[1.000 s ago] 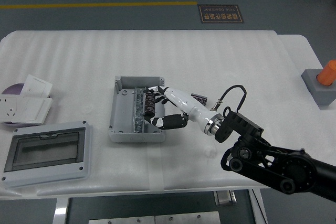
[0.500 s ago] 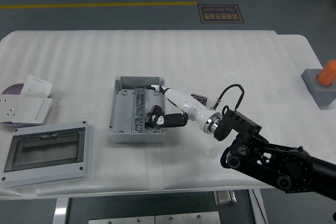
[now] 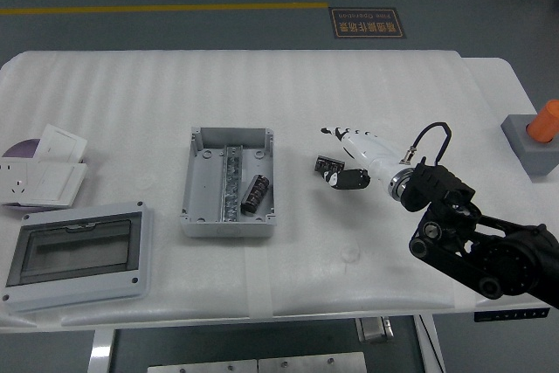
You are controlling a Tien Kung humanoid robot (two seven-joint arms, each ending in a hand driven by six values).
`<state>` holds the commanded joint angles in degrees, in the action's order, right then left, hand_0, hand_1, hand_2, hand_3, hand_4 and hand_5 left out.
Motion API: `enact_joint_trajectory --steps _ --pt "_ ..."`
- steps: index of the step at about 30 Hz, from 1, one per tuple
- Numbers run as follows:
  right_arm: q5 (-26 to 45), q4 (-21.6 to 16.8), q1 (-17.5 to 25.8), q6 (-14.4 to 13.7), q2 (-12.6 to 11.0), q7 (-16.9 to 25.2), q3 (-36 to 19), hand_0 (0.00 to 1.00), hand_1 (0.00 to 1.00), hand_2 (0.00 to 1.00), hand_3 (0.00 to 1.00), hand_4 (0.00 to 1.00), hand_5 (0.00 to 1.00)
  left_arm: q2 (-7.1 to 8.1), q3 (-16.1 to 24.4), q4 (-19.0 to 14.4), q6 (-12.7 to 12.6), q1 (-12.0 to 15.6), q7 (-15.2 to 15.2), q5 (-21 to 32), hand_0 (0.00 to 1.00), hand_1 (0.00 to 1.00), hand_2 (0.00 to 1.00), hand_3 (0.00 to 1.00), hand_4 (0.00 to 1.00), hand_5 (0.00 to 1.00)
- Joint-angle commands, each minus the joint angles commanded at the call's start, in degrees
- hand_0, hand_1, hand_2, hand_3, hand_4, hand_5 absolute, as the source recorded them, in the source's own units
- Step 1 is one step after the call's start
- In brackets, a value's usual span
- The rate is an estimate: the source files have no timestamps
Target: Pick up the battery,place it into the box
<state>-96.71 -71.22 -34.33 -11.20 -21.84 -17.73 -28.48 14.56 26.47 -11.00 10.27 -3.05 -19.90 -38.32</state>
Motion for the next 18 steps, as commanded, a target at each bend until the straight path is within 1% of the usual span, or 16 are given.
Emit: enact_joint_trajectory --steps 1,2,7,8,13,14,18 --pt "0.2 0.3 -0.1 0.0 0.1 0.0 0.3 0.998 0.939 0.921 0.965 0.612 0.344 0.01 0.0 0.0 0.0 0.0 0.0 0.0 0.597 0.667 0.546 0.566 0.504 0.387" --pt "0.4 0.5 -0.2 0.0 0.2 0.0 0.6 0.998 0.879 0.871 0.933 0.610 0.345 0.02 0.1 0.0 0.0 0.0 0.0 -0.1 0.597 0.667 0.546 0.565 0.505 0.390" --pt "0.6 1.9 -1.2 0.3 0.8 -0.3 2.2 0.998 0.879 0.871 0.933 0.610 0.345 0.06 0.1 0.0 0.0 0.0 0.0 -0.2 0.597 0.667 0.546 0.565 0.505 0.390" --pt "0.6 2.3 -1.4 0.3 0.9 -0.3 2.6 0.942 0.835 0.829 0.888 0.605 0.352 0.06 0.1 0.0 0.0 0.0 0.0 -0.1 0.597 0.667 0.546 0.567 0.498 0.399" --pt "0.9 4.1 -2.1 0.0 1.2 -0.3 4.1 0.942 0.835 0.829 0.888 0.605 0.352 0.02 0.0 0.0 0.0 0.0 0.1 -0.1 0.597 0.667 0.546 0.567 0.498 0.399" --pt "0.9 4.2 -2.1 -0.1 1.3 -0.3 4.2 0.926 0.808 0.808 0.879 0.604 0.354 0.02 0.1 0.0 0.0 0.0 0.0 -0.2 0.597 0.667 0.547 0.569 0.491 0.402" --pt "0.8 5.0 -2.6 -0.9 1.7 -0.3 4.9 0.926 0.808 0.808 0.879 0.604 0.354 0.12 0.1 0.0 -0.1 -0.1 0.1 -0.2 0.597 0.667 0.547 0.569 0.491 0.402"
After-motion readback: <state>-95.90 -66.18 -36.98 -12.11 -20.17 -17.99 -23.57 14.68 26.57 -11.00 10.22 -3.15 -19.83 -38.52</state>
